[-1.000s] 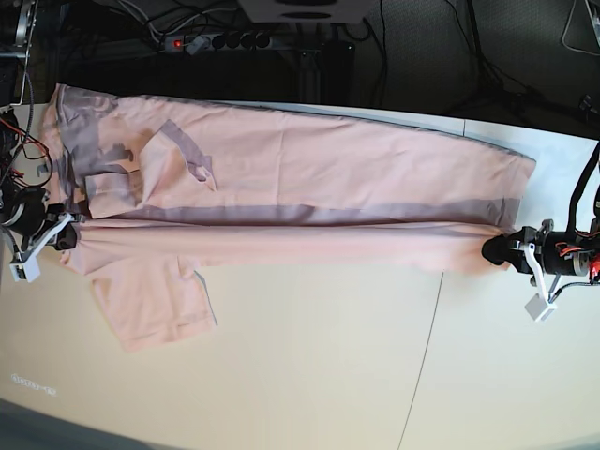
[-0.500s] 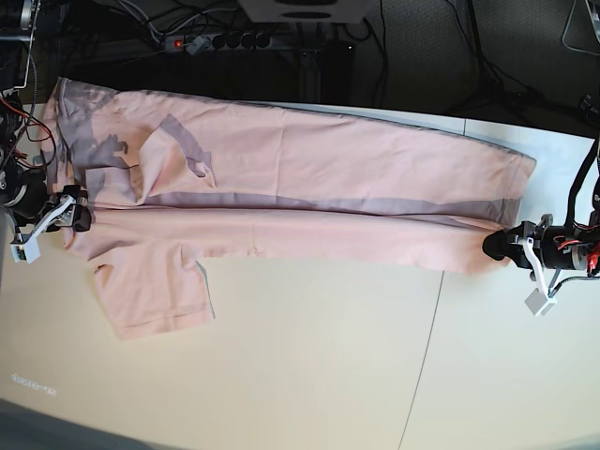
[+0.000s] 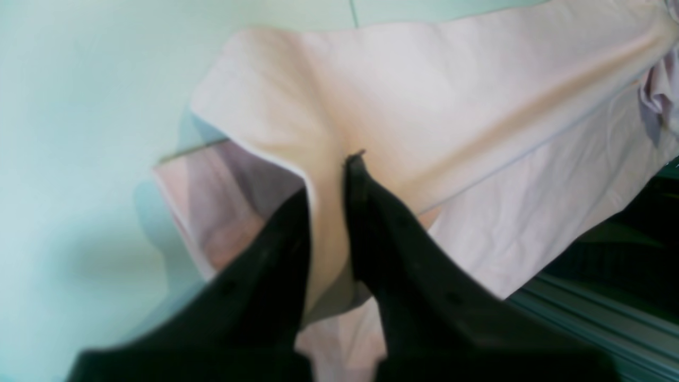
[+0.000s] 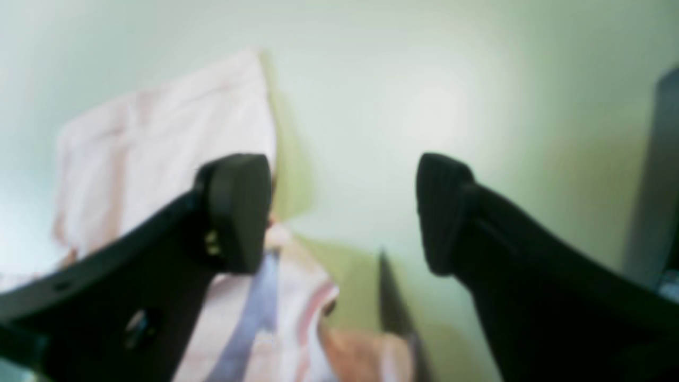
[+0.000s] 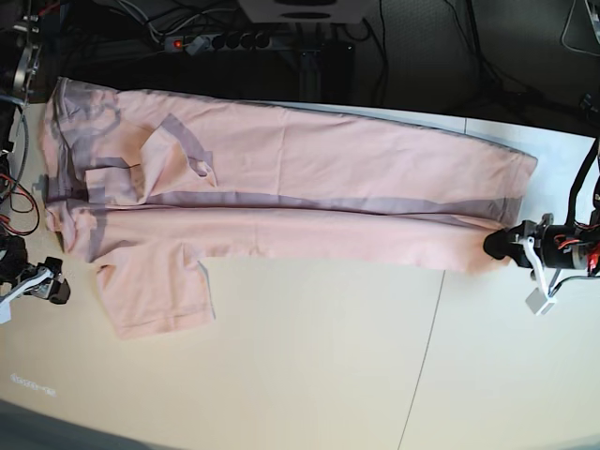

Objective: Fold the T-shirt properly
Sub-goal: 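Regrasp the hem with the right gripper and pull it flat toward the left gripper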

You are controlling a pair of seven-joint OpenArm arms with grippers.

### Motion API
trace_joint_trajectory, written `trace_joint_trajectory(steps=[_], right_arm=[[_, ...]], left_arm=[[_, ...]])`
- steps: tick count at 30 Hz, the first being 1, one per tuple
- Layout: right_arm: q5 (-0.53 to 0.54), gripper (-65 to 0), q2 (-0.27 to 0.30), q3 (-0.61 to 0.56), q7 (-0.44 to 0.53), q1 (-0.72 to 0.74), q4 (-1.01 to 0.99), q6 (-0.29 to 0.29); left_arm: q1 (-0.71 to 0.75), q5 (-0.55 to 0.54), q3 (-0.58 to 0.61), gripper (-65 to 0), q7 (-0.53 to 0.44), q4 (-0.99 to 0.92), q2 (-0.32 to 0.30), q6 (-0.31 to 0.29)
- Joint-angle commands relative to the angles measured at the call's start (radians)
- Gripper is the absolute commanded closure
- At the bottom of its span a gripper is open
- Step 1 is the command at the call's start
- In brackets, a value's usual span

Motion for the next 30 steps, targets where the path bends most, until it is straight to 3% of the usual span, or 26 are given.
trace_joint_trajectory(steps=[1, 5, 10, 19, 26, 28, 30], right_arm=[[-0.001, -43.2, 0.002, 0.008, 0.033, 0.058, -0.037, 0.076], [-0.013, -43.2, -0.054, 0.008, 0.128, 0.16, -0.262, 0.075], [-0.082, -43.0, -0.133, 0.008, 0.135, 0.259, -0.465, 0.074], [-0.138, -43.0, -0.243, 0.008, 0.113, 0.27, -0.489, 0.077], [-0.2, -42.8, -0.288, 0.008, 0.041, 0.27, -0.473, 0.089], [-0.2, -35.0, -0.284, 0.008, 0.029, 0.27, -0.47, 0.089], [-0.199, -16.7, -0.279, 0.008, 0.031, 0.27, -0.47, 0.089]], left_arm=[[-0.027, -0.015, -0.009, 0.0, -0.014, 0.012, -0.022, -0.02], [-0.027, -0.018, -0.009, 0.0, -0.014, 0.012, -0.022, -0.02], [-0.027, -0.018, -0.009, 0.0, -0.014, 0.012, -0.022, -0.02], [-0.032, -0.018, -0.009, 0.0, -0.014, 0.013, -0.023, -0.02], [-0.032, -0.018, -0.009, 0.0, -0.015, 0.013, -0.023, -0.02], [-0.032, -0.018, -0.009, 0.0, -0.019, 0.013, -0.023, -0.02], [-0.032, -0.017, -0.009, 0.0, -0.023, 0.013, -0.023, -0.02]])
